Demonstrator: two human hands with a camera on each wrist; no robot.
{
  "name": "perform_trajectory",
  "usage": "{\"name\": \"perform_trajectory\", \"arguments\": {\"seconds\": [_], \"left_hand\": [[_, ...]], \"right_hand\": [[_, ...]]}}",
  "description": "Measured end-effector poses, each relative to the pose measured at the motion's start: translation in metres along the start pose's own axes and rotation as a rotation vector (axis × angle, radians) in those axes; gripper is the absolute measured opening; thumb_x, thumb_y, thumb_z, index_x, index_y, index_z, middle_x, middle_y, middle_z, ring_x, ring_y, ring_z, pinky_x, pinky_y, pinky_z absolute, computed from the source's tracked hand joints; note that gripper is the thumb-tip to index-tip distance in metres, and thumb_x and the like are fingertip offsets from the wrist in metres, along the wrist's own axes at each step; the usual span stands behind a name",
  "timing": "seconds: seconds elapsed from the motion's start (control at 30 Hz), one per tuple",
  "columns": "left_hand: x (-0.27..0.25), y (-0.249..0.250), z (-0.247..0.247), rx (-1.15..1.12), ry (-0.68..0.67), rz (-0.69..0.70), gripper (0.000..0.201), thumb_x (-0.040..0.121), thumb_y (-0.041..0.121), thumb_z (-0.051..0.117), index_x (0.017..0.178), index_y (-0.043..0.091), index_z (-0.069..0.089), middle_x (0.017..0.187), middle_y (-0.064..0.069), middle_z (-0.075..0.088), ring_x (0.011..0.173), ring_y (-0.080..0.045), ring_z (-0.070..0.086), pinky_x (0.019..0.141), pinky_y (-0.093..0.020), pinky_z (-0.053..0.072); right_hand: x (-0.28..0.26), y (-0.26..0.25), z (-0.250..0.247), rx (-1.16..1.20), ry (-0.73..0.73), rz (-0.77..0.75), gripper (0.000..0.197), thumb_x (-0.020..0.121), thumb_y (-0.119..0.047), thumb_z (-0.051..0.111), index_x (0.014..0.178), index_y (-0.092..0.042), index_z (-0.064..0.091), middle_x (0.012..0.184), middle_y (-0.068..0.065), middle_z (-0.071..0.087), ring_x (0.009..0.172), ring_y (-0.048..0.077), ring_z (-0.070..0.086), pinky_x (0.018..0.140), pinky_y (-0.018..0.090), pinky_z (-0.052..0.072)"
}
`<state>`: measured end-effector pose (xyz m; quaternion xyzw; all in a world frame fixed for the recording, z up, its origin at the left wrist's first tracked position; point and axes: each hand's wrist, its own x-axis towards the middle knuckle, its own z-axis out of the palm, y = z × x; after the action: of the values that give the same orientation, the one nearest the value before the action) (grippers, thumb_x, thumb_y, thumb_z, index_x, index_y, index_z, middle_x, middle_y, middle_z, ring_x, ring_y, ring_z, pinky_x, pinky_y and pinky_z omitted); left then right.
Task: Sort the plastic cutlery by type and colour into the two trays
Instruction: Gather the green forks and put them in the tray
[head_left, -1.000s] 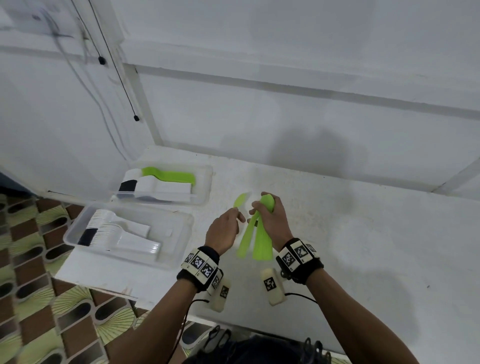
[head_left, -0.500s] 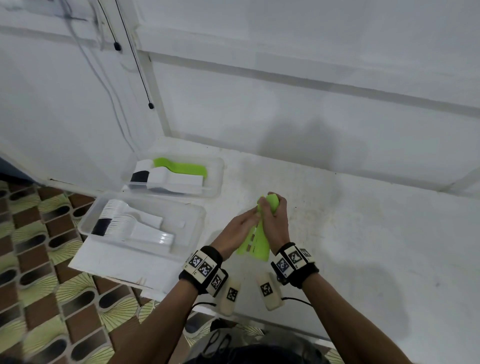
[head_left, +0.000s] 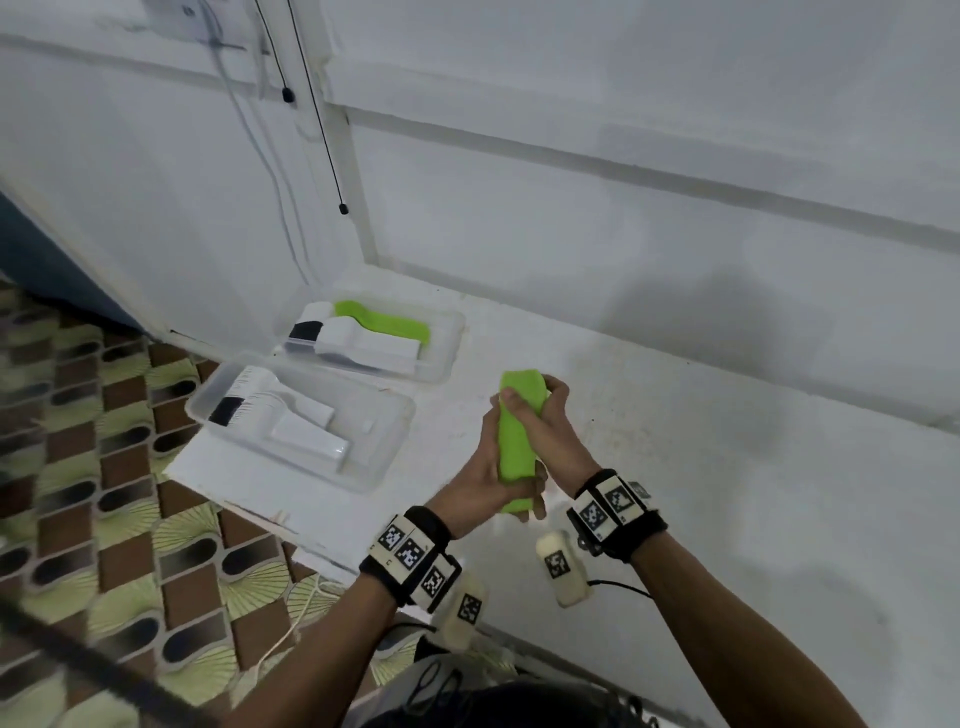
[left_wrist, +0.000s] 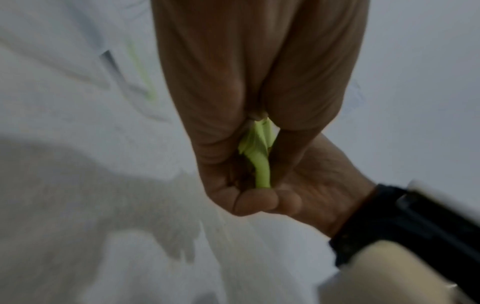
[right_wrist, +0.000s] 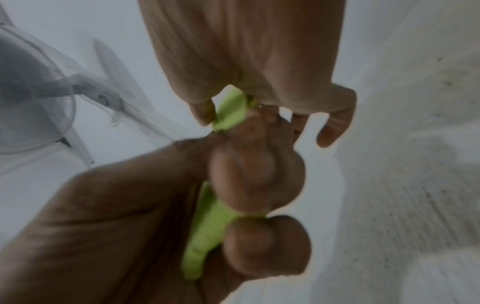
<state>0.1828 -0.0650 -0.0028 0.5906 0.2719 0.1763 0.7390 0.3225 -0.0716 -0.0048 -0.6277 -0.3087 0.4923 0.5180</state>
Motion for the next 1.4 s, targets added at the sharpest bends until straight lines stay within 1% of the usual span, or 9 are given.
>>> {"name": "perform_trajectory", "arguments": {"seconds": [0.43,0.6,0.7,0.8,0.93,1.03,1.13,1.3,1.4], "left_hand": [[-0.032,0.003,0.004,0.845,0.282,-0.02,0.111,0.088,-0.011,0.047,0.144,0.03,-0.04,0.075,0.007,0.042,0.06,-0.012,0.046,0.062,-0.029,0.037],[-0.048,0.005,-0.048,0.702,0.261,-0.048,0.11,0.095,-0.008,0.045,0.137,0.027,-0.05,0.089,-0.011,0.064,0.064,-0.022,0.058,0.063,-0.032,0.051],[-0.057,0.0,-0.076,0.546,0.254,0.012,0.11,0.101,-0.003,0.048,0.138,0.027,-0.051,0.112,0.003,0.062,0.066,-0.016,0.063,0.061,-0.024,0.052],[-0.076,0.006,-0.11,0.538,0.27,0.012,0.107,0.099,0.025,0.06,0.153,0.031,-0.032,0.133,0.004,0.059,0.08,-0.015,0.071,0.079,-0.031,0.059],[-0.121,0.027,-0.198,0.884,0.52,-0.044,0.079,0.077,0.045,0.051,0.153,0.026,0.039,0.14,0.007,0.056,0.118,-0.019,0.058,0.103,-0.043,0.047],[-0.13,0.028,-0.263,1.425,0.324,-0.227,0.107,0.074,0.069,0.063,0.16,0.024,0.018,0.166,-0.001,0.019,0.152,-0.026,0.017,0.123,-0.05,0.018],[-0.121,0.016,-0.295,1.666,0.131,-0.303,0.135,0.064,0.084,0.068,0.163,0.021,0.002,0.171,-0.003,0.001,0.157,-0.027,-0.001,0.125,-0.053,0.0],[-0.11,-0.011,-0.304,1.875,0.152,-0.221,0.12,0.072,0.079,0.064,0.162,0.021,0.01,0.166,-0.009,0.013,0.151,-0.032,0.018,0.122,-0.059,0.01],[-0.109,-0.023,-0.307,1.834,0.228,-0.116,0.089,0.075,0.051,0.075,0.149,0.019,0.036,0.154,-0.01,0.034,0.133,-0.032,0.042,0.112,-0.051,0.032]], "right_hand": [[-0.025,0.012,0.059,0.129,0.141,0.104,0.041,0.096,-0.052,0.053,0.124,-0.022,0.05,0.109,0.004,0.069,0.088,0.021,0.075,0.089,0.047,0.059],[-0.015,-0.005,0.084,0.084,-0.069,0.134,0.042,0.094,-0.035,0.069,0.127,-0.015,0.05,0.117,0.008,0.069,0.103,0.021,0.07,0.09,0.047,0.059],[-0.009,-0.012,0.113,-0.017,-0.035,0.065,0.037,0.094,-0.032,0.069,0.123,-0.017,0.052,0.107,0.002,0.069,0.099,0.021,0.069,0.08,0.033,0.059],[0.005,-0.027,0.144,-0.262,-0.004,-0.13,0.045,0.096,-0.031,0.066,0.132,-0.012,0.046,0.105,0.001,0.067,0.095,0.021,0.066,0.068,0.018,0.049],[0.033,-0.038,0.187,-0.717,-0.156,-0.308,0.067,0.101,-0.029,0.059,0.149,0.002,0.023,0.11,0.024,0.066,0.101,0.039,0.062,0.075,0.039,0.041],[0.052,-0.033,0.223,-0.977,-0.281,-0.333,0.06,0.101,-0.023,0.057,0.143,0.005,0.024,0.113,0.027,0.063,0.102,0.044,0.061,0.068,0.036,0.031],[0.072,-0.016,0.253,-1.097,-0.314,-0.336,0.058,0.099,-0.018,0.057,0.138,0.011,0.027,0.122,0.029,0.059,0.108,0.043,0.061,0.077,0.039,0.042],[0.092,0.003,0.279,-1.218,-0.358,-0.334,0.071,0.101,-0.019,0.055,0.15,0.014,0.016,0.133,0.031,0.053,0.113,0.043,0.06,0.091,0.049,0.049],[0.092,0.018,0.28,-1.398,-0.282,-0.397,0.075,0.101,-0.032,0.058,0.153,0.01,0.023,0.139,0.026,0.05,0.116,0.039,0.058,0.088,0.051,0.051]]}}
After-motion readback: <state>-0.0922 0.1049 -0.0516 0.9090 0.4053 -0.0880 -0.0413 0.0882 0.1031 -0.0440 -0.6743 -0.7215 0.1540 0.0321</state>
